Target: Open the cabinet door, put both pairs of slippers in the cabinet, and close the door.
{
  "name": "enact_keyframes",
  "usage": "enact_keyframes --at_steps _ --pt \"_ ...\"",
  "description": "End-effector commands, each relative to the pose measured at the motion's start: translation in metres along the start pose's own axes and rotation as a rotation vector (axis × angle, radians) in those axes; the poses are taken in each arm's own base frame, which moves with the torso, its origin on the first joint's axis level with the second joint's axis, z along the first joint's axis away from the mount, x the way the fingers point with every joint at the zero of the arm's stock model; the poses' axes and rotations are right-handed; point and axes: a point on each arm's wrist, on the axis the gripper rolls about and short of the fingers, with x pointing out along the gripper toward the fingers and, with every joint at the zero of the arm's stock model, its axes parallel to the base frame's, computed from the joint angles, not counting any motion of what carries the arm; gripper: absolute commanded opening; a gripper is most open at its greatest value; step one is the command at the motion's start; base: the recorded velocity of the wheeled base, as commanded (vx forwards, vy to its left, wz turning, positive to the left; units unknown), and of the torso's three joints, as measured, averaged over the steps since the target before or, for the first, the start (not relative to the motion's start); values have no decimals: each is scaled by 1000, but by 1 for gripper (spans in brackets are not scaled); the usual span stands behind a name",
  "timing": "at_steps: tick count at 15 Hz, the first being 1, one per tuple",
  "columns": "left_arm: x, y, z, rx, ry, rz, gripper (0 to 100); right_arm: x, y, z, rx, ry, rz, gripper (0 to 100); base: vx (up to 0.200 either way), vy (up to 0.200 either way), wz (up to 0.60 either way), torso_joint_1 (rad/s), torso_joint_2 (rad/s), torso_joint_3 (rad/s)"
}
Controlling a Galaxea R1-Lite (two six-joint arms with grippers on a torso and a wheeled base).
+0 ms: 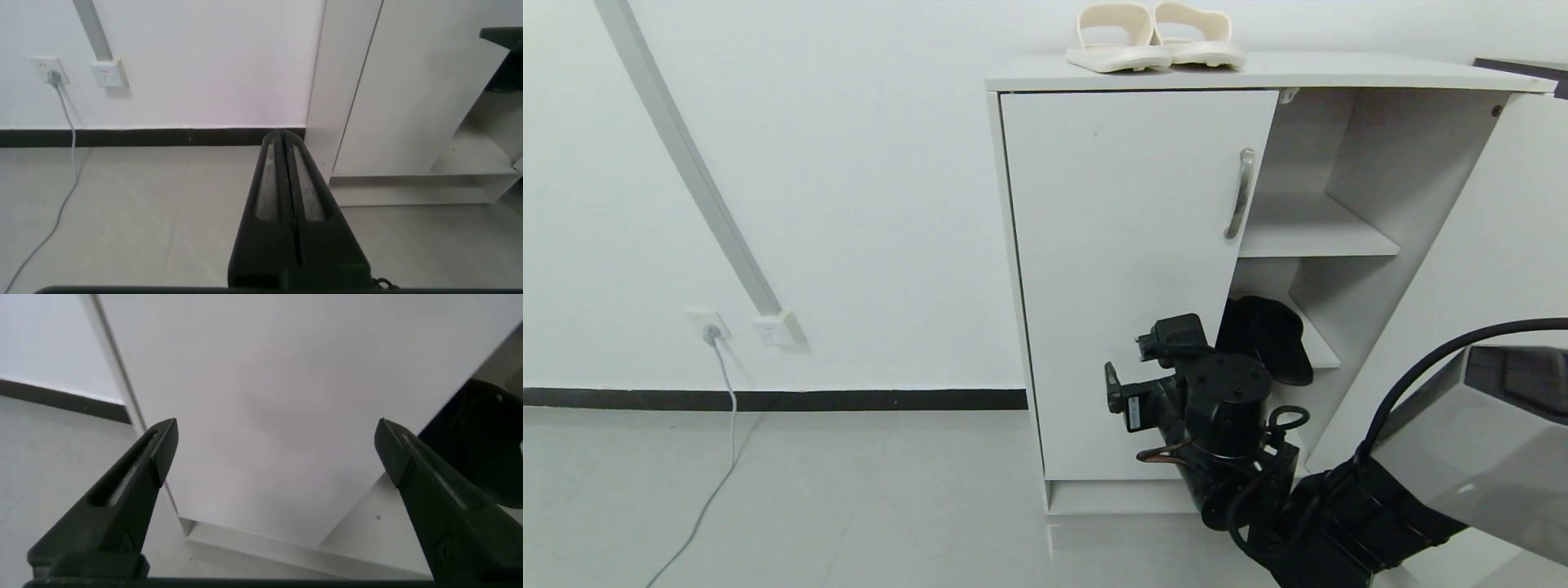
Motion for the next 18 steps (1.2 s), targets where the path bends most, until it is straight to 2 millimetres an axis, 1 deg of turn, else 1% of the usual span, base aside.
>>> enact_keyframes --at_steps 1,10,14,18 --pt "0 0 0 0 1 0 0 0 1 -2 -4 4 2 100 0 0 0 0 0 0" --pt "0 0 0 0 1 0 0 0 1 -2 -6 5 2 100 0 0 0 0 0 0" --pt "0 0 0 0 1 0 0 1 2 -5 -10 10 3 100 0 0 0 14 -214 -303" --pt "0 0 0 1 1 0 0 1 2 -5 -10 10 3 100 0 0 0 55 -522 -364"
